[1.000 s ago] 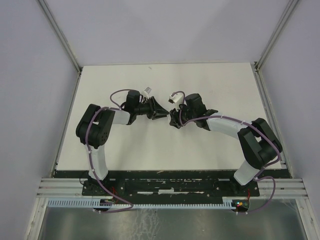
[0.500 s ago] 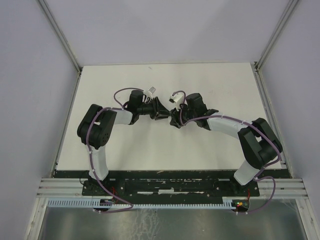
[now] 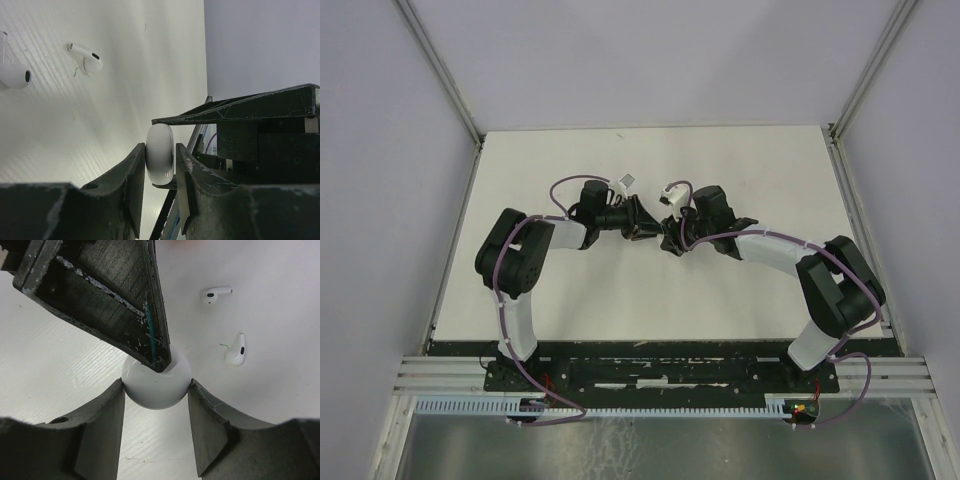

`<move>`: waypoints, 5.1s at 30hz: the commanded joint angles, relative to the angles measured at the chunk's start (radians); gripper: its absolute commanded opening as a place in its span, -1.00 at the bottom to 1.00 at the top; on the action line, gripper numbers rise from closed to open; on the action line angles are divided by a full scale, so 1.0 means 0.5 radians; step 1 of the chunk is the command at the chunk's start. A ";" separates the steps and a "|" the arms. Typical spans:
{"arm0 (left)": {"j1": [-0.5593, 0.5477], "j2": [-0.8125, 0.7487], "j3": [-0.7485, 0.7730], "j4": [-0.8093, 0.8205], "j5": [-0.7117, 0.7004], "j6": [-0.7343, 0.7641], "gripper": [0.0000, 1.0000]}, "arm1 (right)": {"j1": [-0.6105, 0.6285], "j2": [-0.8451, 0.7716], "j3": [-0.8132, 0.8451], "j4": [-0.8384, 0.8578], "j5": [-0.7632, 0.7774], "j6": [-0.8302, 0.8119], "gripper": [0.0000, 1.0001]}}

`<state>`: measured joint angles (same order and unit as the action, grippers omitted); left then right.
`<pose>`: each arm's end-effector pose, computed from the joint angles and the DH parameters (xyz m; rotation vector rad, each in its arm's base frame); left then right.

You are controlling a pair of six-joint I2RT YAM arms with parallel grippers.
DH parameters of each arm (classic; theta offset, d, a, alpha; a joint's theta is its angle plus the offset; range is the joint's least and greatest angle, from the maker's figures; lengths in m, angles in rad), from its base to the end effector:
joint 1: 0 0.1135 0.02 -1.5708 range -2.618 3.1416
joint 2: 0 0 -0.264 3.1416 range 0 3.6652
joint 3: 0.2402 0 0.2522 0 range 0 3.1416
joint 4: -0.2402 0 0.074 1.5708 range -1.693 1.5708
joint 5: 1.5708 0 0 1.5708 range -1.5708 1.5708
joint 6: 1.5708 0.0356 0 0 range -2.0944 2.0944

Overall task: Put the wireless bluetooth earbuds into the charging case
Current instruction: Pick up the charging case at the center of the board, then open the charging case, then pick up the earbud from the center of the board.

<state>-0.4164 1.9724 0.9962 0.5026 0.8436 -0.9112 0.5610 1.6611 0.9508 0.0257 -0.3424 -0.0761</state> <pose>0.3523 -0.1849 0.1426 0.0468 2.3064 -1.6240 0.2916 0.1974 0.1942 -0.8919 2.1072 0.6426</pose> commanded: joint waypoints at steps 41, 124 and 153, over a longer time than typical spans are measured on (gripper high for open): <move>-0.023 -0.061 -0.053 0.656 -0.141 -0.442 -0.76 | -0.133 -0.300 0.182 -0.321 0.553 0.477 0.99; 0.462 -0.432 -1.183 2.115 -0.989 -1.335 -0.94 | 0.051 0.619 0.633 -0.251 1.100 0.851 0.02; 0.489 -0.423 -1.198 2.133 -0.982 -1.341 -0.94 | 0.051 0.656 0.650 -0.277 1.134 0.943 -0.33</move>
<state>-0.1783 1.7584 0.4023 1.4845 0.3420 -1.5562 0.5873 1.9797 1.2377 -0.1181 0.2085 0.3779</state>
